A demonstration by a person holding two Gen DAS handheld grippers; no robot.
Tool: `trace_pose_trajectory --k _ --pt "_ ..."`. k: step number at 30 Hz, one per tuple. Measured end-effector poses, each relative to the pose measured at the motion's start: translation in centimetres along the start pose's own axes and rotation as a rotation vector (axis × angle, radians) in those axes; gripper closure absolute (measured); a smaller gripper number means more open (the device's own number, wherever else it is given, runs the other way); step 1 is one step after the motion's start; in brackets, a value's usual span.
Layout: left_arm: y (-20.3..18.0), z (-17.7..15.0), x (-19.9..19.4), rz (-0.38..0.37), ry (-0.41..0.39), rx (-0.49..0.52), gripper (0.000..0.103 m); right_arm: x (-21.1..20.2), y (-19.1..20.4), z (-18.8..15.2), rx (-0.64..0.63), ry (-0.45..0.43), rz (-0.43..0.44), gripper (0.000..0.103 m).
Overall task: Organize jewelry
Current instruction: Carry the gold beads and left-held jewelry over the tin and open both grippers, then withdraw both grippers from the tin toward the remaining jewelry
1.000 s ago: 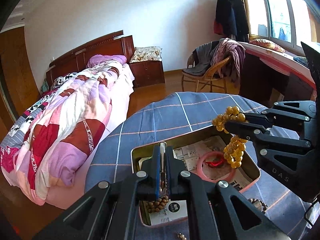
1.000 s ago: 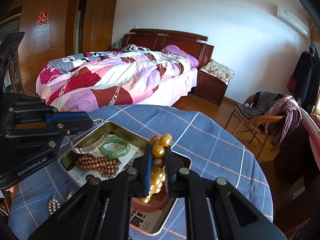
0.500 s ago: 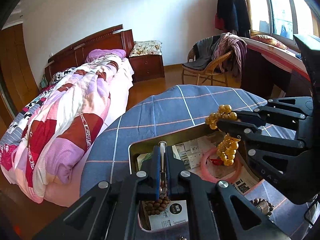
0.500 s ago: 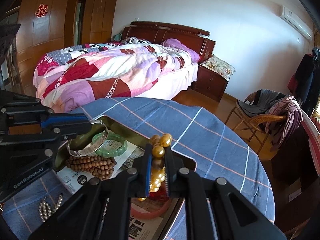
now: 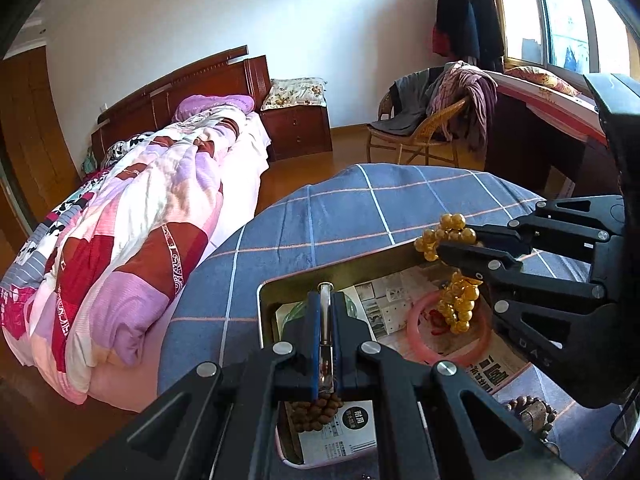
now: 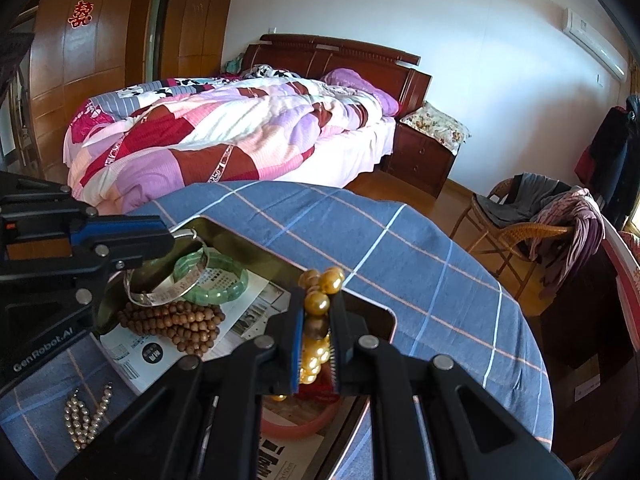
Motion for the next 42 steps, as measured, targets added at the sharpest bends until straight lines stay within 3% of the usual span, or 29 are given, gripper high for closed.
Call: trace_pose_trajectory --k 7,11,12,21,22,24,26,27,34,42 --pt "0.0 0.0 -0.3 0.011 -0.016 0.0 0.099 -0.1 -0.1 -0.1 0.003 -0.005 -0.007 0.088" --pt "0.1 0.2 -0.6 0.026 -0.027 0.007 0.099 -0.3 -0.3 -0.2 0.008 -0.009 -0.012 0.066" --pt "0.1 0.2 -0.6 0.029 -0.026 0.009 0.099 -0.3 -0.3 -0.1 0.007 -0.011 -0.014 0.064" --pt "0.3 0.0 -0.4 0.051 -0.006 0.019 0.095 -0.3 -0.1 -0.5 0.003 -0.009 -0.021 0.06" --pt "0.3 -0.1 -0.3 0.051 -0.004 0.02 0.093 -0.3 -0.1 -0.5 0.004 -0.007 -0.019 0.06" --pt "0.4 -0.2 -0.2 0.057 0.001 0.018 0.079 -0.3 -0.2 -0.6 0.006 -0.008 -0.021 0.059" --pt "0.5 -0.2 -0.3 0.077 -0.008 0.015 0.046 -0.3 -0.3 -0.7 0.008 -0.007 -0.022 0.057" --pt "0.5 -0.2 -0.6 0.097 -0.021 0.014 0.041 -0.3 -0.4 -0.7 0.01 -0.008 -0.022 0.057" --pt "0.7 -0.3 -0.8 0.104 -0.023 0.012 0.038 -0.2 -0.5 -1.1 0.021 -0.004 -0.023 0.057" --pt "0.4 -0.6 -0.8 0.103 -0.021 0.017 0.038 -0.4 -0.3 -1.5 0.029 -0.003 -0.019 0.05"
Point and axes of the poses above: each gripper's, at about its wrist camera, not at the fingertips, and x roughly the way its jaws point, y to its left, z to its top, the point moved 3 cm from there along x, roughly the way its jaws point, and after that the axes turned 8 degrees about x, right-handed, at the moved point
